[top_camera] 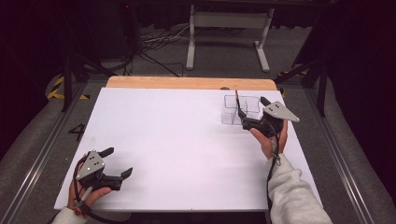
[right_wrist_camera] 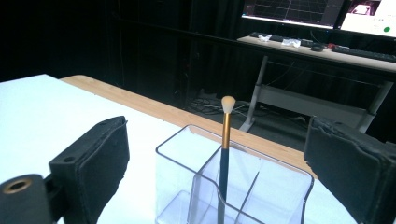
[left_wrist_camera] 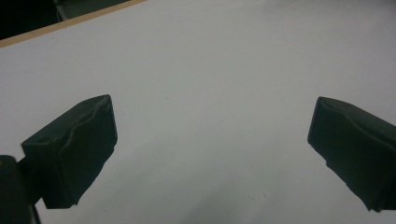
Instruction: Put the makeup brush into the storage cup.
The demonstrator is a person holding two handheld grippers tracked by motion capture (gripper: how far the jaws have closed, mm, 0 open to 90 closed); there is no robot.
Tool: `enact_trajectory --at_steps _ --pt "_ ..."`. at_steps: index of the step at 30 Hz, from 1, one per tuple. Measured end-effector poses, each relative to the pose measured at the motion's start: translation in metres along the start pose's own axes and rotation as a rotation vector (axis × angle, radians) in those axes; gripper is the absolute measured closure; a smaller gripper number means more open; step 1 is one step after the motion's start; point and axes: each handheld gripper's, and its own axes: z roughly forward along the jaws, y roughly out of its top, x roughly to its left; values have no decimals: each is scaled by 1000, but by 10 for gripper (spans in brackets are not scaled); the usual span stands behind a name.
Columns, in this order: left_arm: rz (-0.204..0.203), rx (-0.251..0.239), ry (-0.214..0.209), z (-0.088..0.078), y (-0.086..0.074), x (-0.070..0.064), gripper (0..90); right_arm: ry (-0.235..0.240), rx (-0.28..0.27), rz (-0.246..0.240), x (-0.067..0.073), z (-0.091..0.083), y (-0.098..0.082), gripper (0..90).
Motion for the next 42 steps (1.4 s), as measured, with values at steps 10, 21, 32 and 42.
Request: enact_trajectory --at_steps 10,21,32,42 --pt "4 3 1 0 0 0 22 31 -6 -9 1 -9 -1 79" --pt "5 6 0 1 0 -1 23 42 8 -30 3 -19 -4 79" --pt "5 12 0 3 1 -1 24 48 7 -39 2 -30 -9 79" --pt "6 14 -1 3 1 -2 24 61 -1 -51 5 -40 -10 79"
